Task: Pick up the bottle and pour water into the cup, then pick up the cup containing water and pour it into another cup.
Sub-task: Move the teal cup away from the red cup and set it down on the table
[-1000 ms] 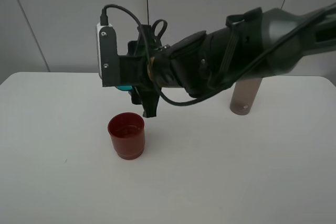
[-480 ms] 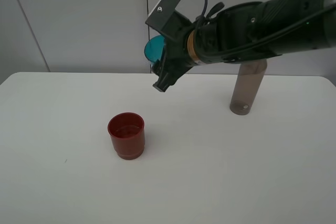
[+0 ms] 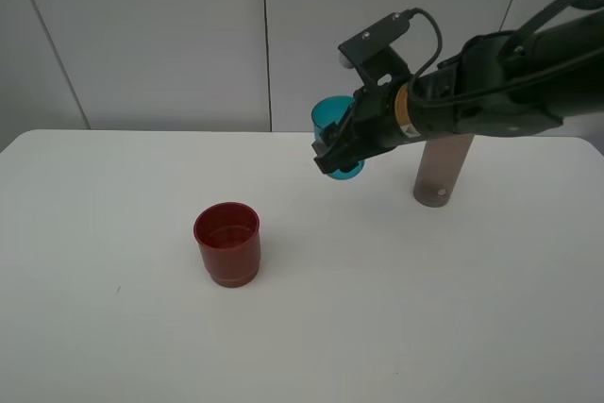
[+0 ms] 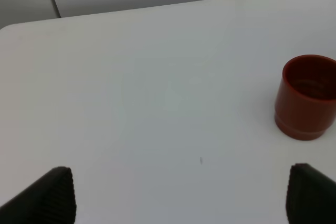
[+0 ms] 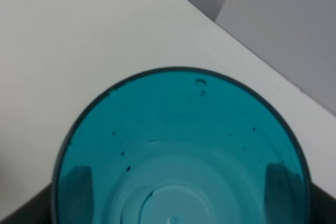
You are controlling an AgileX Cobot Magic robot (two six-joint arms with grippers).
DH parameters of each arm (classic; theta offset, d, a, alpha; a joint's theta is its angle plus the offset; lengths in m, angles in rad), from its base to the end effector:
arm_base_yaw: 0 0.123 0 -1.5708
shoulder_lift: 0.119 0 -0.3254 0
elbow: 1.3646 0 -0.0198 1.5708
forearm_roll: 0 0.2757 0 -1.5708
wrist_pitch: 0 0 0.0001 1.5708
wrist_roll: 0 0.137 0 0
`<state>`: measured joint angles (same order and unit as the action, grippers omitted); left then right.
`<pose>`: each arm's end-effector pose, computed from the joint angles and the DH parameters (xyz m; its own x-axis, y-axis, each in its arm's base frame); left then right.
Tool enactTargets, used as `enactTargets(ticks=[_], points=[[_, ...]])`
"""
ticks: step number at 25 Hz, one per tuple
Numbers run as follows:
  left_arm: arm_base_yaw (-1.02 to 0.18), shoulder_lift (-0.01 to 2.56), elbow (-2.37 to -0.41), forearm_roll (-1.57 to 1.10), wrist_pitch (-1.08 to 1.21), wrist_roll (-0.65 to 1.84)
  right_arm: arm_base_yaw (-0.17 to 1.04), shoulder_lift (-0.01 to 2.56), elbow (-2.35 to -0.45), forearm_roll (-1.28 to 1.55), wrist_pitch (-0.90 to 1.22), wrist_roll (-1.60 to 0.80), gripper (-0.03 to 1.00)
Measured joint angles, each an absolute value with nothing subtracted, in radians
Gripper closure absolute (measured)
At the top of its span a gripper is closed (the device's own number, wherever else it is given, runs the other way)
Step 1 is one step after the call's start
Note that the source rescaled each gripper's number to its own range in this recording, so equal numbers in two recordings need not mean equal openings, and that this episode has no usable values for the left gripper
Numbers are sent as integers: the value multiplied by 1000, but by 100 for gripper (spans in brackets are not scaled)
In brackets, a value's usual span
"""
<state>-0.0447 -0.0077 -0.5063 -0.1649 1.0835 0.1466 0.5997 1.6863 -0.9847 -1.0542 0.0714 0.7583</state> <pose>0.0123 -0.0204 0.2691 -0.4453 0.0880 -0.8910 0.2041 0.9789 -0.0053 0.3525 0.2306 0.2140 -0.3260 -0.5742 -0.7510 -0.6451 0.7158 -0.2673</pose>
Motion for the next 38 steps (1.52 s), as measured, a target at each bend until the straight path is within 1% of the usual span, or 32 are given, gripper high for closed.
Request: enactTargets(ticks=[6,16,22,38], points=[[-45,-8,-506,-165,1083,147,527,1688,-970,-893,64,757,87],[-45,-8,-506,-165,1083,147,515,1816,-968,-771,-5,757,87],[-45,-8,-506,-165,1083,147,504,1870,-968,-731,-48,754,87],[-45,-8,-506,-165,1083,147,495,1907,-966,-730,-40,736,87]])
